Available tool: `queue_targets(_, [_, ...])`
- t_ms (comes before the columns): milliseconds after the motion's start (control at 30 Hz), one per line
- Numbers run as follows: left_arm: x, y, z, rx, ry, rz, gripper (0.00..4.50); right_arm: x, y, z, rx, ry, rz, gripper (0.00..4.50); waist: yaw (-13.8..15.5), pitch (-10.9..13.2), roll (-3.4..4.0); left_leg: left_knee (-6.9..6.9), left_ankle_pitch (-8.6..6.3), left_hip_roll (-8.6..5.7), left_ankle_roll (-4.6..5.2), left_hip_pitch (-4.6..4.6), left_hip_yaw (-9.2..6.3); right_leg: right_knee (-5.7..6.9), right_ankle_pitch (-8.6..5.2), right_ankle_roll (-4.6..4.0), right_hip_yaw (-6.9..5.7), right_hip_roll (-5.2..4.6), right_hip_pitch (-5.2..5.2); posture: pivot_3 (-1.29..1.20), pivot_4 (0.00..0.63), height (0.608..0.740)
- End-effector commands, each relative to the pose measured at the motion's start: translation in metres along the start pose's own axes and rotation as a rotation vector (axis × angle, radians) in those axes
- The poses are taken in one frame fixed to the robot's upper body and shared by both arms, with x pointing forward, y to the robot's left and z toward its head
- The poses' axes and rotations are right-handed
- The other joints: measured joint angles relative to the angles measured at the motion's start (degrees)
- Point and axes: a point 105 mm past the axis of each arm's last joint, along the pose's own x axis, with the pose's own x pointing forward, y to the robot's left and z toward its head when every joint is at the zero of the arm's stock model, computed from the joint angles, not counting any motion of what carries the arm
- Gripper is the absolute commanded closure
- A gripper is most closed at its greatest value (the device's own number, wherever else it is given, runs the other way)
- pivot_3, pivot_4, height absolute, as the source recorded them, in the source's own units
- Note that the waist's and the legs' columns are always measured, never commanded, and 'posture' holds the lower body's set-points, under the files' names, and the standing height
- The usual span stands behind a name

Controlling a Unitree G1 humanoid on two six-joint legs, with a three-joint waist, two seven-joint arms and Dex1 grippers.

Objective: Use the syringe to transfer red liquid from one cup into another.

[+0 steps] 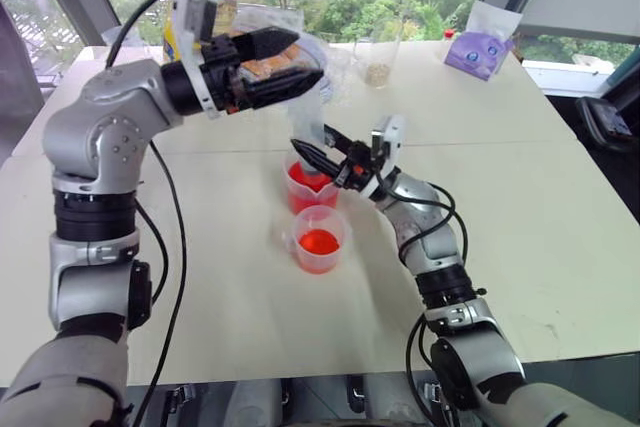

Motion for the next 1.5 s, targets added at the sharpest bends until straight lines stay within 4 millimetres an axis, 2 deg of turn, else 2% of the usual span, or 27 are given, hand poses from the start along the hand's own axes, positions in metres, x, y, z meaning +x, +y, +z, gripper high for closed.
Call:
queue_targets(33, [-0.016, -0.005, 0.013, 0.035, -0.022, -0.005, 0.03, 0.006, -0.004, 0.034, -0.057, -0.091, 0.005, 3.11, 0.01, 0.0, 0.0, 0.0, 0.0, 0.0, 0.0, 0.0, 0.0, 0.0, 0.0, 0.0, 0.0, 0.0, 0.0, 0.0, 0.15, 0.74])
queue_targets(267, [-0.047, -0.005, 0.018, 0.007, -0.009, 0.022, 0.03, 0.006, -0.007, 0.062, -0.069, -0.147, 0.001, 3.11, 0.11, 0.0, 0.0, -0.01, 0.0, 0.0, 0.0, -0.02, -0.01, -0.02, 0.0, 0.0, -0.01, -0.03, -0.01, 0.0, 0.15, 0.74])
queue_targets(333, [-0.053, -0.005, 0.018, 0.001, 0.005, 0.028, 0.03, 0.004, -0.002, 0.078, -0.062, -0.178, 0.028, 3.11, 0.19, 0.0, 0.0, -0.01, 0.0, 0.0, 0.0, -0.02, -0.02, -0.02, 0.0, 0.0, -0.01, -0.03, -0.01, 0.0, 0.15, 0.74])
queue_targets(433, [-0.056, -0.005, 0.018, -0.006, 0.016, 0.032, 0.03, -0.004, 0.015, 0.101, 0.004, -0.198, 0.133, 3.11, 0.39, 0.01, 0.01, -0.01, 0.0, -0.01, 0.0, -0.04, -0.02, -0.03, 0.0, 0.0, -0.02, -0.06, -0.01, 0.0, 0.15, 0.74])
queue_targets(600, [-0.053, -0.006, 0.019, -0.011, 0.016, 0.018, 0.03, -0.019, 0.038, 0.115, 0.109, -0.152, 0.262, 3.11, 0.37, 0.0, 0.0, -0.01, -0.01, -0.01, 0.01, -0.04, -0.04, -0.04, 0.0, -0.01, -0.04, -0.07, 0.0, 0.0, 0.15, 0.74])
queue_targets(733, [-0.048, -0.01, 0.02, -0.016, 0.012, -0.017, 0.03, -0.027, 0.053, 0.108, 0.154, -0.1, 0.319, 3.11, 0.34, 0.0, 0.0, -0.01, -0.01, -0.01, 0.02, -0.04, -0.04, -0.04, -0.01, -0.01, -0.05, -0.06, 0.0, 0.0, 0.15, 0.74])
queue_targets(933, [-0.043, -0.028, 0.032, -0.049, -0.013, -0.116, 0.03, -0.035, 0.059, 0.078, 0.184, -0.037, 0.305, 3.11, 0.34, 0.0, -0.01, -0.01, -0.02, -0.02, 0.04, -0.04, 0.0, -0.05, -0.01, -0.01, -0.03, -0.02, 0.0, 0.0, 0.15, 0.74])
queue_targets(1067, [-0.045, -0.036, 0.047, -0.1, -0.058, -0.163, 0.03, -0.043, 0.058, 0.052, 0.18, 0.014, 0.281, 3.11, 0.34, 0.01, -0.03, 0.0, -0.02, -0.01, 0.04, -0.04, -0.03, -0.05, -0.01, 0.0, -0.04, -0.01, 0.0, 0.0, 0.15, 0.74])
queue_targets(1300, [-0.045, -0.056, 0.051, -0.144, -0.048, -0.252, 0.03, -0.043, 0.057, 0.048, 0.16, 0.013, 0.275, 3.11, 0.33, 0.01, -0.03, 0.0, -0.01, -0.01, 0.03, -0.03, -0.06, -0.04, -0.01, 0.0, -0.03, 0.0, 0.0, 0.0, 0.15, 0.74])
queue_targets(1500, [-0.038, -0.065, 0.036, -0.194, -0.02, -0.278, 0.03, -0.042, 0.056, 0.048, 0.146, 0.016, 0.277, 3.11, 0.35, 0.01, -0.03, 0.0, -0.01, -0.01, 0.02, -0.03, -0.06, -0.04, -0.01, 0.0, -0.03, -0.01, 0.0, 0.0, 0.15, 0.74])
